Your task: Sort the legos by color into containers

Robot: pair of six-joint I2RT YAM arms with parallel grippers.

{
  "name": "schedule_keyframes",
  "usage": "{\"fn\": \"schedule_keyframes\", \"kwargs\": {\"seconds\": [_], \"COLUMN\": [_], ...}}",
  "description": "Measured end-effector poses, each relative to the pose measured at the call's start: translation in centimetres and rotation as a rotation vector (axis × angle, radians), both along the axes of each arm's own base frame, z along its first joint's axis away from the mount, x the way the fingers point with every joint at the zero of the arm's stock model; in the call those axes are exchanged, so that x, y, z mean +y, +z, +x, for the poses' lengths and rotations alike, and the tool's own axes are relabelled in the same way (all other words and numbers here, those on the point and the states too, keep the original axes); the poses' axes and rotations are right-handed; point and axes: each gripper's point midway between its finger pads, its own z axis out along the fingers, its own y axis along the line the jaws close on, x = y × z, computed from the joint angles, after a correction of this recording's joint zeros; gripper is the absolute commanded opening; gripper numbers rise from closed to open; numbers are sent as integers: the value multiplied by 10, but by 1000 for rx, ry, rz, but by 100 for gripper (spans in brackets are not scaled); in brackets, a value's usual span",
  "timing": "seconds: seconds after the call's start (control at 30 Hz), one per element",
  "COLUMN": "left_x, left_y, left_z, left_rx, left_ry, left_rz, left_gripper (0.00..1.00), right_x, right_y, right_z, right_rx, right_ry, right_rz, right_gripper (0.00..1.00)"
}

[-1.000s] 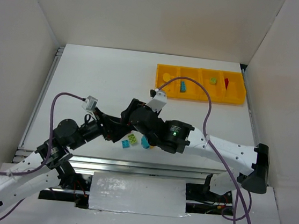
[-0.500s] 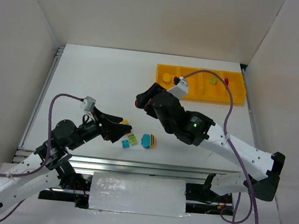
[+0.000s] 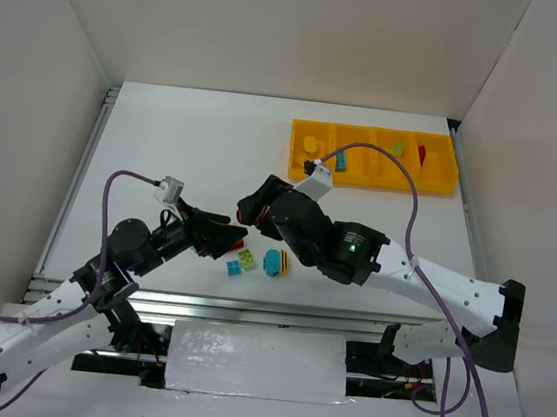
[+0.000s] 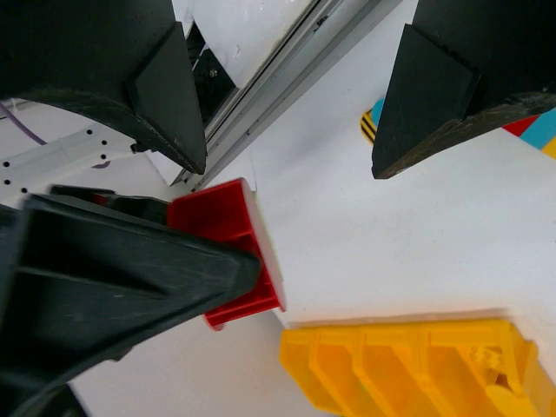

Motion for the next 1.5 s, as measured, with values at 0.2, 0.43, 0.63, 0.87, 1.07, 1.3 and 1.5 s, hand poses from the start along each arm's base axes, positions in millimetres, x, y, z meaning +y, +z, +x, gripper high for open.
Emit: {"fn": "schedule_keyframes", "kwargs": {"seconds": [0.2,0.43,0.63,0.87,1.07,1.3,1.5], "left_x": [-3,-1,2,5,4,4,9], "left_y": [-10,0,7,11,10,10,14], "left_z": [4,3,0,3,6,7,7], "left_rx": [31,10,-8,-7,2,4,-5], "left_ry": [3,6,9,35,43,48,68], "left_rz": [25,5,-16,-37,-39,-40,-53], "left_gripper": [87,82,79,73,70,58,51], "right_x": [9,17,18,26,35,42,42], "right_y": [3,-4,-8,-1,-3,-6,-7], "right_z": [-1,3,6,3,-1,3,4], "right_rx": [-9,-8,-13,-21,-25,-27,-28], "right_ry": [2,-8,-24,-14,2,-9,-13], "right_rz": [-2,-33,-50,-42,-55,-64,-65], "right_gripper": [0,0,0,0,0,0,0]}}
